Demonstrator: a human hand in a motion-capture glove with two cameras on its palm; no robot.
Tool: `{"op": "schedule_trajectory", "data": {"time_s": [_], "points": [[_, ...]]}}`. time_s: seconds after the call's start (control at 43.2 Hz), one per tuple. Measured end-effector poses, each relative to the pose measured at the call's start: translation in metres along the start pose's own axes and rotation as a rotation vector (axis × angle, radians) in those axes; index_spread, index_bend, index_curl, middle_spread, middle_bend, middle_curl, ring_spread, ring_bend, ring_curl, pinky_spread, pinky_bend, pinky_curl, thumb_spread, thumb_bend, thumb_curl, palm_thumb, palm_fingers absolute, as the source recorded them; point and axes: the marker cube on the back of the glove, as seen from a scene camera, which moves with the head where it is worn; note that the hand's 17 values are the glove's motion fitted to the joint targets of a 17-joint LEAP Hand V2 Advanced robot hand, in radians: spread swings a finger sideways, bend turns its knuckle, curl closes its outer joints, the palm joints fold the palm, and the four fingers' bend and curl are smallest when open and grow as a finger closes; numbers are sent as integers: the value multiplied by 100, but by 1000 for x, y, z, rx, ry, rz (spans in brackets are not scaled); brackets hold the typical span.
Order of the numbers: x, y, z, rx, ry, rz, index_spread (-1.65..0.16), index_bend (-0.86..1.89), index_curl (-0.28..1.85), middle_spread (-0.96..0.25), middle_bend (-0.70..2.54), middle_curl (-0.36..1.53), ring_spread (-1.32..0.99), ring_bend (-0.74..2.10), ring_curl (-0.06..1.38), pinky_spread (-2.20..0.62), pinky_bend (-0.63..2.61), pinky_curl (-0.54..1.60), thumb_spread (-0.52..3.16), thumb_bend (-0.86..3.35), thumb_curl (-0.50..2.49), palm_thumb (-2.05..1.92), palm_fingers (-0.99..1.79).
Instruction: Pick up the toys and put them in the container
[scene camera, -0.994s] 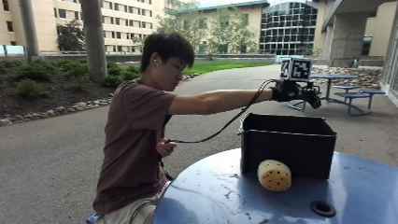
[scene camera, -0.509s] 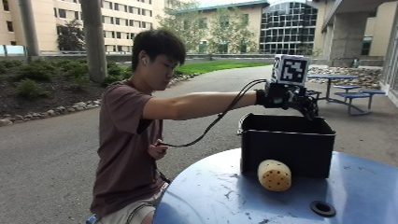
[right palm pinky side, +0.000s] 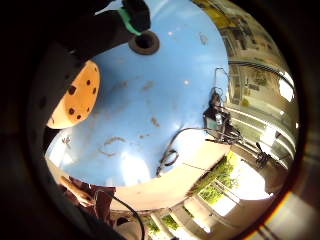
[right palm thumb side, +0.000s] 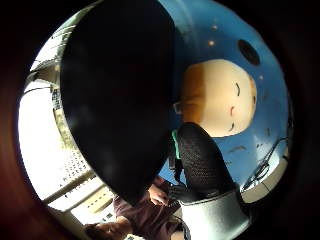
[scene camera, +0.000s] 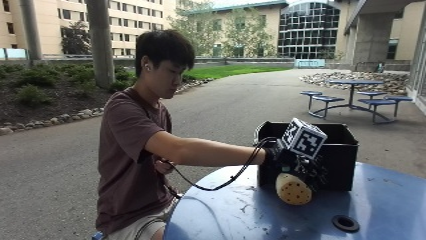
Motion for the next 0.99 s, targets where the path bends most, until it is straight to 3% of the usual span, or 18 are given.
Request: {"op": "schedule_trajectory", "data": {"time_s": [0.185,0.231,0.324,0.486,0.509,0.578,0.763,0.994], "points": [[-11,-22,69,-39,-114,-56,-22,4,20,-3,10,37,-5,61,31,1,116,40,139,5,37,21,-21],[-10,-25,77,9,-119,-59,-23,6,18,-2,8,35,-8,79,36,-12,135,44,144,15,41,39,17],[-10,-28,81,109,-97,-55,-23,13,18,-1,16,34,-15,95,37,-25,136,40,147,26,46,59,47],[-4,-37,79,294,-156,-46,-23,21,21,-9,51,46,-27,108,42,-39,111,34,143,40,58,87,99],[-3,-38,77,311,-181,-42,-23,27,22,-12,67,51,-27,112,44,-39,102,32,141,40,61,90,124],[-5,-41,69,342,-211,-20,-22,36,26,-16,92,59,-26,116,47,-37,97,33,131,40,67,94,140],[14,-18,17,332,-234,47,-25,72,42,-20,112,70,-31,127,55,-37,102,38,92,32,83,90,118],[34,37,-72,399,-60,120,-33,83,57,-25,116,79,-38,134,62,-36,116,47,60,15,91,73,90]]}}
